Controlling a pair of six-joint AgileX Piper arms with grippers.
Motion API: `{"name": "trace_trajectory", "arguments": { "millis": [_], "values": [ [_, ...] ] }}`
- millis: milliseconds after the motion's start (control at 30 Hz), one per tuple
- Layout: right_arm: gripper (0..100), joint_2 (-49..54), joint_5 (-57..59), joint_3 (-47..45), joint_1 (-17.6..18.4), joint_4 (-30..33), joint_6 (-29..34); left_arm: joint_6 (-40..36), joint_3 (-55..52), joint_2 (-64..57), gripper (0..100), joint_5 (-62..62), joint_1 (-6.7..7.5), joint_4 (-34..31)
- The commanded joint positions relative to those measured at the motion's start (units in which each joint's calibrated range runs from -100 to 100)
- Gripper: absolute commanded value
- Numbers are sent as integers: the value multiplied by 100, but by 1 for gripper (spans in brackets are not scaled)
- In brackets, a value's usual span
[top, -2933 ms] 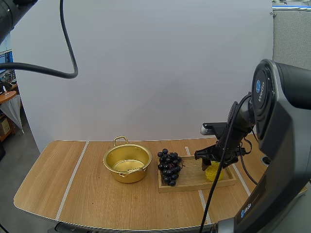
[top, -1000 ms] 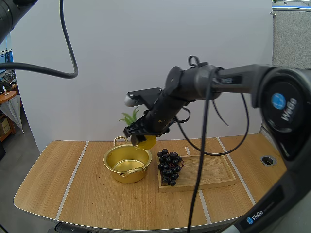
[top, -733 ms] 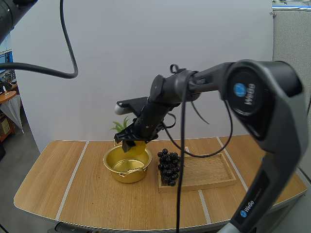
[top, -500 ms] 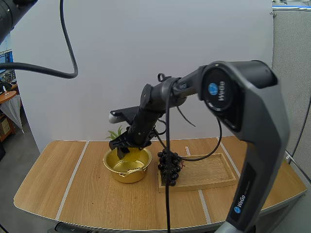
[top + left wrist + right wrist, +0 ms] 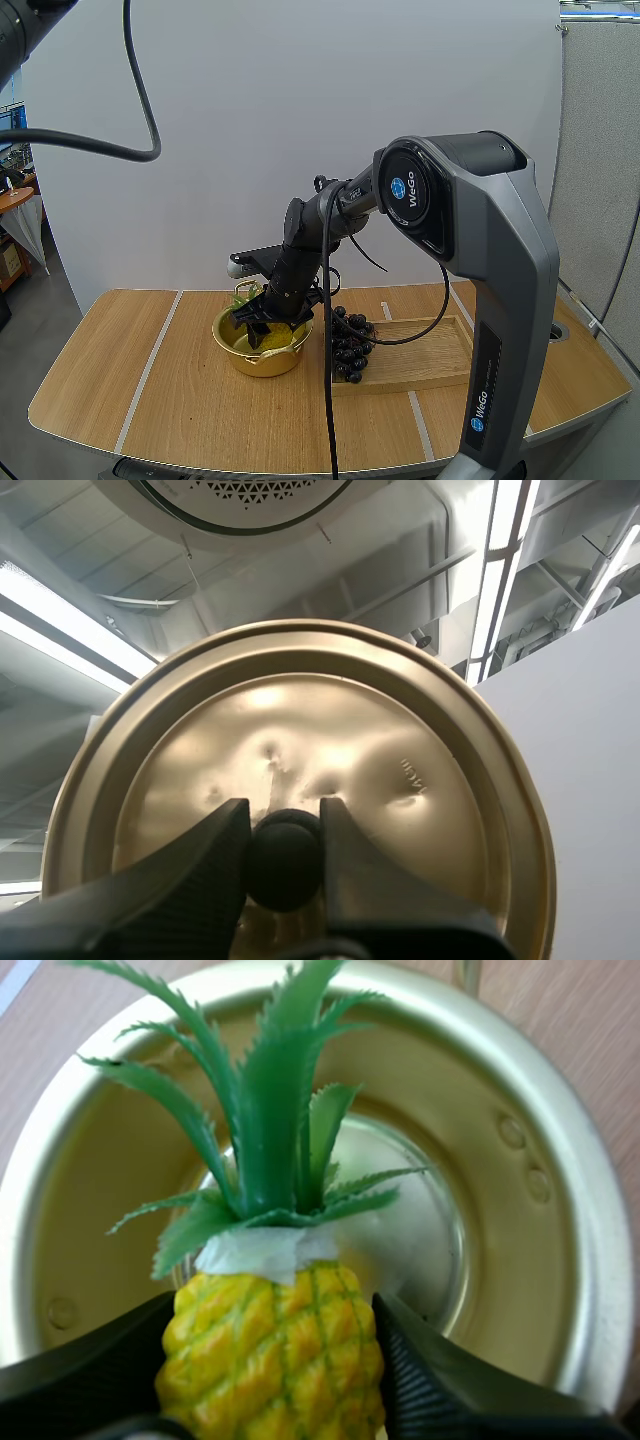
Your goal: Open the pot, put the pineapple inside, and close it
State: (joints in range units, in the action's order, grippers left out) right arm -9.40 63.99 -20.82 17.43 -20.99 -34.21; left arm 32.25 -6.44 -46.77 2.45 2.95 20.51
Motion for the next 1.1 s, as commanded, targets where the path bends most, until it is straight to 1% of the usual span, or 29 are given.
{"name": "trace_trajectory", "arguments": {
  "millis": [0,33,100,133,167,367,500,700,1067],
  "values": [
    [20,11,212,34,-1,81,25,-47,54,-18,0,182,21,16],
    [41,4,212,34,-1,133,37,-47,54,-18,0,182,21,16],
    [74,0,212,34,-1,177,88,-47,54,-18,0,182,21,16],
    [98,0,212,34,-1,231,159,-47,54,-18,0,182,21,16],
    [100,0,212,34,-1,258,182,-47,54,-18,0,182,21,16],
    [100,65,510,34,-1,169,182,-47,54,-18,0,182,21,16],
    [100,479,583,34,-1,156,182,-47,54,-18,0,182,21,16],
    [100,1485,714,-113,-1,119,182,-47,54,-18,0,182,21,16],
    [100,3724,507,-1281,-1,119,182,-47,54,-18,0,182,21,16]
  ]
}}
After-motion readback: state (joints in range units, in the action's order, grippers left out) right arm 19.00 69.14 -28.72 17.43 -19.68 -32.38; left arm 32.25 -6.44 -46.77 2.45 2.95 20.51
